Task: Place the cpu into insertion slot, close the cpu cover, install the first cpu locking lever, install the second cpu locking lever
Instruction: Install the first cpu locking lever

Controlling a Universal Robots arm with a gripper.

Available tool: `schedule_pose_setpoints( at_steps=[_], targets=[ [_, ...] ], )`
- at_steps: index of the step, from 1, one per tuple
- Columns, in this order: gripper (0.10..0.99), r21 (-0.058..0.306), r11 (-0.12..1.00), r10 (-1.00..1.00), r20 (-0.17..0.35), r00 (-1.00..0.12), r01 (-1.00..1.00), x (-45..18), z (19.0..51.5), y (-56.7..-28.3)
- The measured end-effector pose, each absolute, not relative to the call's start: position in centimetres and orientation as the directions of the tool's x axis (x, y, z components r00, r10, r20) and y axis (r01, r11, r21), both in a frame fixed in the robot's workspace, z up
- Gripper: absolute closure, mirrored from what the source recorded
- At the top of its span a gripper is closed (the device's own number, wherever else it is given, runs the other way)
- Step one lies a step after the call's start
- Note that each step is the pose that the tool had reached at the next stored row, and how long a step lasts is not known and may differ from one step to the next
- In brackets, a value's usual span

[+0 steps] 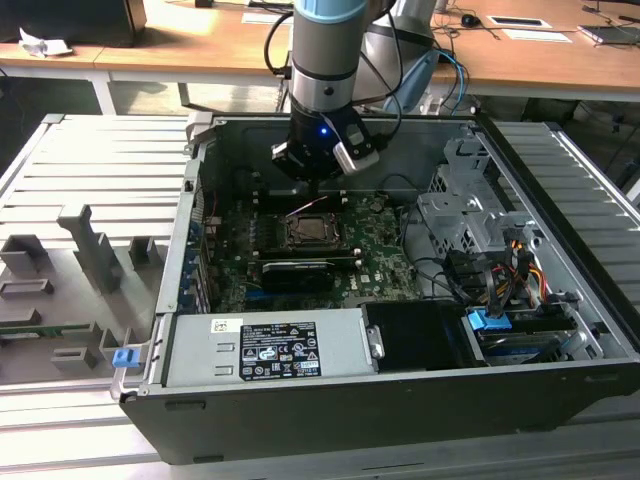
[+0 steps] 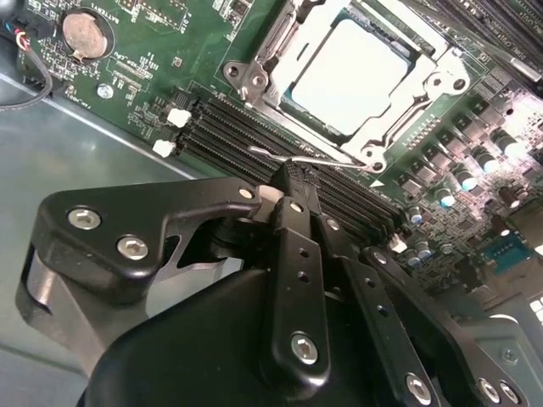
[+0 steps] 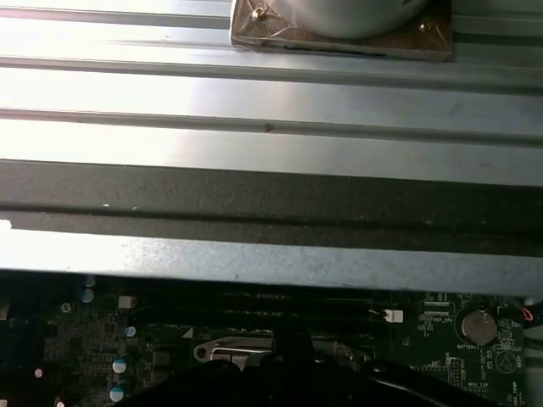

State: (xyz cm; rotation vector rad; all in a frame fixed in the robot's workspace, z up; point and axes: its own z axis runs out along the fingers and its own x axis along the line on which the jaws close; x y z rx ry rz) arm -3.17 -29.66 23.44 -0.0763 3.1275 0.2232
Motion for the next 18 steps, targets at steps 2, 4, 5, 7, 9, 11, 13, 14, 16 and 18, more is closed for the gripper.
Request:
schedule_pose_setpoints(
  at_steps=[2, 4, 5, 7, 9, 11, 13, 14, 16, 18],
  targets=[
    [0.980, 0.144, 0.988, -0.048, -0.009, -0.999, -0.048, -3.18, 23.37, -29.66],
    [0.980, 0.157, 0.987, -0.045, -0.009, -0.999, -0.046, -3.17, 23.30, -29.66],
    [0.980, 0.163, 0.986, -0.043, -0.010, -0.999, -0.044, -3.17, 23.25, -29.67],
    [0.980, 0.178, 0.983, -0.040, -0.010, -0.999, -0.041, -3.17, 23.12, -29.69],
    [0.980, 0.179, 0.983, -0.040, -0.010, -0.999, -0.041, -3.17, 22.96, -29.75],
    [0.980, 0.178, 0.983, -0.042, -0.010, -0.999, -0.043, -3.18, 22.91, -29.86],
    [0.980, 0.170, 0.984, -0.048, -0.010, -0.999, -0.049, -3.17, 22.92, -29.91],
    [0.980, 0.169, 0.984, -0.048, -0.010, -0.999, -0.049, -3.17, 22.92, -29.92],
    [0.980, 0.168, 0.985, -0.048, -0.010, -0.999, -0.049, -3.17, 22.92, -29.94],
    [0.980, 0.168, 0.985, -0.048, -0.010, -0.999, -0.049, -3.17, 22.92, -29.95]
  ],
)
